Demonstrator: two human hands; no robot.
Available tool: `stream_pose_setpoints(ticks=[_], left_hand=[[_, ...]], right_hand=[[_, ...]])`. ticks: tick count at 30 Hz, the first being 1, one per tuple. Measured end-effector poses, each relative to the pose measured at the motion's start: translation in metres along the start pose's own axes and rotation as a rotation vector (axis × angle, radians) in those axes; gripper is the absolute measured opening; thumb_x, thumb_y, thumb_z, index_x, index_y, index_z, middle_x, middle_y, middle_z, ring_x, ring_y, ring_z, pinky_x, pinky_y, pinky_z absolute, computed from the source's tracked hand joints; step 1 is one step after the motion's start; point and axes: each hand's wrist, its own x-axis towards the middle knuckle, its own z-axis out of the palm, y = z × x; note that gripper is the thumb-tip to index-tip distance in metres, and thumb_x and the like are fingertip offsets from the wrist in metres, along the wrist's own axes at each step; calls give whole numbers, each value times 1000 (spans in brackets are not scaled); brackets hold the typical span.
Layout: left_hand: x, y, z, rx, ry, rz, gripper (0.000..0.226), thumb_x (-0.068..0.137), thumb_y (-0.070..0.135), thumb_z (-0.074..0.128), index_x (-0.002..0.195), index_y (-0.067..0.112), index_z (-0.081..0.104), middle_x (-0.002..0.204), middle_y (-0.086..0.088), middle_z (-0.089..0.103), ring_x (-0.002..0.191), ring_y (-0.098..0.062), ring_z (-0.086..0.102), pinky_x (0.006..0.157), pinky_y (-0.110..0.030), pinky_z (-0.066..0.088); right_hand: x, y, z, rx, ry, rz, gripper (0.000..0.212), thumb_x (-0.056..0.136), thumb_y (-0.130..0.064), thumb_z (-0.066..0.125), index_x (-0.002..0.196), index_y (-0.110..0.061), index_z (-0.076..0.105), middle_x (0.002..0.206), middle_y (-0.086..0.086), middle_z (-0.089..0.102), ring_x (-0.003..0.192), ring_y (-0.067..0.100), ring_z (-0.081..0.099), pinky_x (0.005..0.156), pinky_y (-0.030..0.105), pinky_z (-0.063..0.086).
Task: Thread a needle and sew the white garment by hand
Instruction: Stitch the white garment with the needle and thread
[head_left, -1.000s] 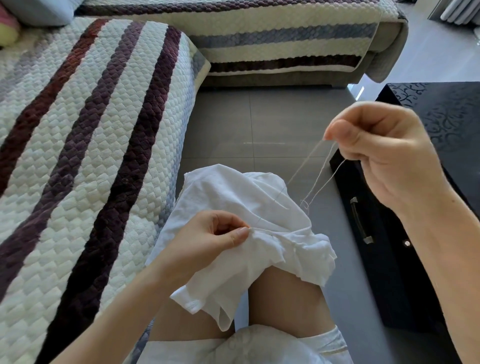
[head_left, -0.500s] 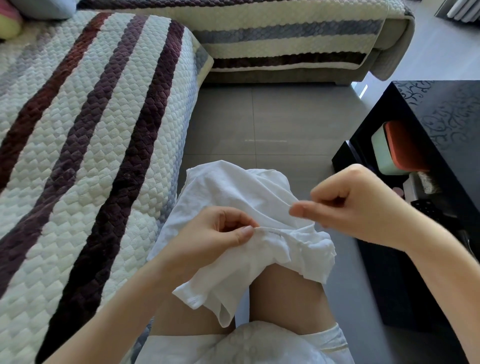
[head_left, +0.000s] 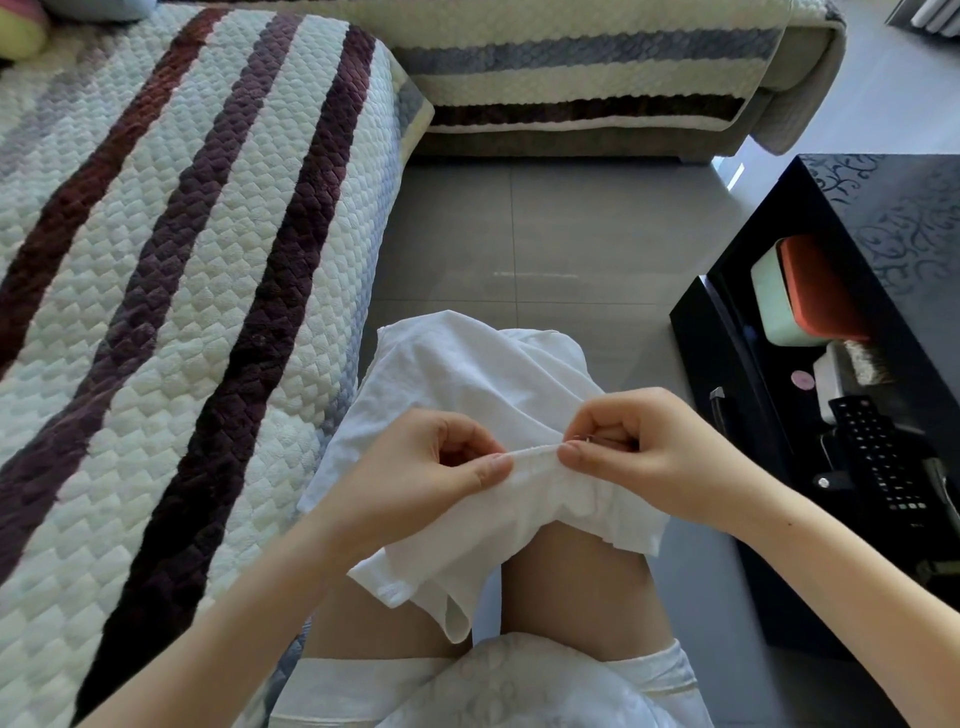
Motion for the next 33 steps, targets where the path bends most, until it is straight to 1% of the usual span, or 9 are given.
stream_pose_setpoints(ticks=[2, 4, 6, 10, 12, 15, 20, 25, 33], left_hand=[[1, -2, 1, -5, 7, -11, 8, 85, 15, 68, 79, 13, 73, 72, 2, 71, 68, -4, 64, 63, -14, 48], [2, -3, 2, -17, 13, -21, 8, 85, 15, 68, 81, 12, 73, 76, -2, 72, 71, -6, 64, 66, -17, 49], [3, -4, 2, -34, 12, -33, 8, 86, 16, 67, 82, 13, 73, 80, -4, 73, 74, -8, 65, 69, -19, 50], [4, -4, 0, -51, 12, -49, 8, 86, 15, 67, 83, 14, 74, 81, -3, 74, 75, -7, 66, 70, -19, 51], [4, -4, 0, -50, 9, -44, 8, 86, 16, 67, 84, 14, 74, 80, -1, 74, 74, -7, 66, 69, -17, 51], [4, -3, 1, -69, 5, -46, 8, 86, 15, 67, 86, 12, 74, 81, -2, 74, 74, -6, 66, 66, -15, 49], [4, -3, 2, -74, 4, -54, 8, 87, 15, 66, 87, 13, 74, 82, 0, 74, 76, -6, 67, 68, -16, 49], [3, -3, 2, -78, 14, -58, 8, 86, 15, 67, 86, 14, 74, 81, 1, 74, 76, -6, 67, 69, -18, 50], [3, -2, 2, -72, 9, -63, 8, 86, 15, 66, 87, 14, 74, 82, 1, 74, 76, -6, 68, 69, -16, 50]], right_hand=[[-2, 1, 2, -34, 22, -6, 3, 88, -17, 66, 86, -15, 66, 44, -8, 31, 43, 7, 28, 49, 14, 26], [-4, 3, 4, -57, 50, -6, 23, 89, -32, 63, 110, -24, 56, 48, -6, 32, 45, 7, 30, 51, 16, 27], [-7, 1, 1, -98, 119, 1, 33, 91, -46, 50, 118, -27, 46, 51, -7, 38, 47, 7, 35, 54, 17, 29], [-19, -6, -7, -275, 291, -44, 14, 95, -31, 32, 94, -24, 43, 54, -8, 47, 50, 13, 44, 50, 19, 32], [-24, -9, -1, -378, 297, -108, 11, 92, -21, 40, 86, -19, 49, 48, -10, 42, 46, 11, 40, 46, 17, 31], [-28, -10, 14, -382, 261, -154, 10, 82, -17, 50, 79, -17, 60, 48, -11, 49, 42, 11, 39, 44, 17, 33], [-26, -7, 23, -337, 287, -150, 19, 79, -25, 45, 76, -17, 62, 45, -9, 49, 41, 16, 43, 43, 22, 35], [-25, -7, 23, -367, 299, -140, 9, 76, -13, 54, 73, -15, 62, 44, -9, 47, 41, 15, 42, 42, 21, 34], [-25, -7, 23, -372, 295, -145, 8, 75, -12, 55, 74, -16, 62, 44, -9, 47, 41, 15, 44, 42, 20, 35]])
